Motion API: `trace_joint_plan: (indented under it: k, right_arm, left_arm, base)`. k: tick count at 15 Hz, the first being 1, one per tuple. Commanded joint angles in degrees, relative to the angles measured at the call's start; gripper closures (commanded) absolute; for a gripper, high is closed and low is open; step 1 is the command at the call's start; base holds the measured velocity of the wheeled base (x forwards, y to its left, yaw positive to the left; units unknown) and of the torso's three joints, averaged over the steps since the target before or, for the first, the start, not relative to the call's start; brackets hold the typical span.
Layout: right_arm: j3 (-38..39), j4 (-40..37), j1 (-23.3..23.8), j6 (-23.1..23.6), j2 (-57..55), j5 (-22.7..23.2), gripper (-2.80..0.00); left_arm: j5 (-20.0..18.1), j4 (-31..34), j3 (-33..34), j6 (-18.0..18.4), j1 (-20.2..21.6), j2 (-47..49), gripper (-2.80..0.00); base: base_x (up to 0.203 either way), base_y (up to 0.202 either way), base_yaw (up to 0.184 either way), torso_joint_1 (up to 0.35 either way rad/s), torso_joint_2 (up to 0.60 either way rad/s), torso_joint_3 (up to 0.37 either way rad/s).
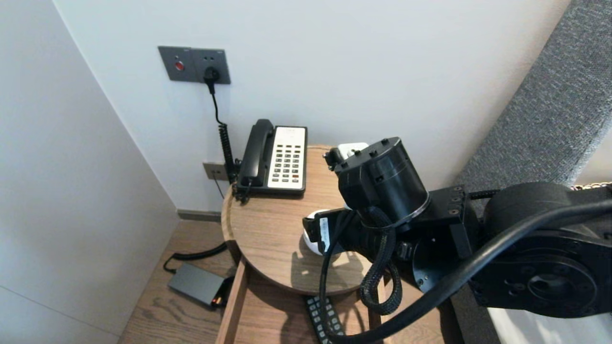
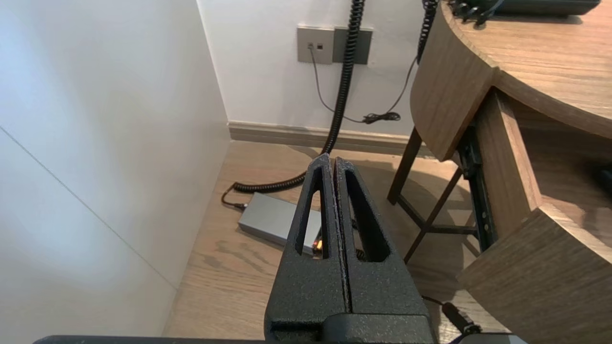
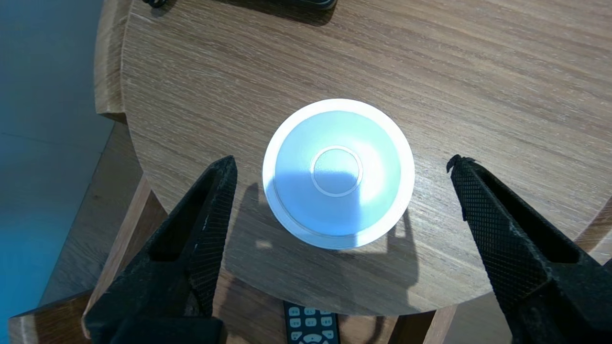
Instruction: Put the remote controls on the table in the drawer one by one
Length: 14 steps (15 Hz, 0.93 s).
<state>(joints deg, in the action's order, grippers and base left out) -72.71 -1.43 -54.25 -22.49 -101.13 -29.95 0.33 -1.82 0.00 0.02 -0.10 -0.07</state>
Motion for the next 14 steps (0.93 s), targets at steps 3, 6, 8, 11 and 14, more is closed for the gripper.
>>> trace_joint_plan:
  k: [3,6,8,11,14]
  right_arm:
    - [-1.32,0.11,1.33,0.1,-3.06,-0.58,-2.8]
    - [-1.82,0.11,1.69,0.6,-4.18,-0.63,-2.8]
    - [-2.08,0.2,1.69,0.43,-5.13,-0.63,-2.8]
    - [-2.7,0.19,1.6,0.31,-6.06,-0.55,-2.8]
    - [-1.99,0.11,1.69,0.08,-6.45,-0.55,-2.8]
  left_arm:
    - [0.02,-0.03,0.53,-0.02,0.01,-0.01,0.0]
    - [0.02,-0.03,0.53,-0.02,0.01,-0.01,0.0]
    - [-0.07,-0.03,0.53,-0.02,0.01,-0.01,0.0]
    - [0.02,-0.03,0.53,-0.02,0.01,-0.01,0.0]
    - [-0.05,-0.03,0.53,-0.02,0.01,-0.01,0.0]
  base:
    - [0.0,0.0,0.0,0.0,0.0,0.0]
    - [0.0,0.0,0.0,0.0,0.0,0.0]
    - [0.0,0.0,0.0,0.0,0.0,0.0]
    - [0.0,0.0,0.0,0.0,0.0,0.0]
    - [0.0,0.0,0.0,0.0,0.0,0.0]
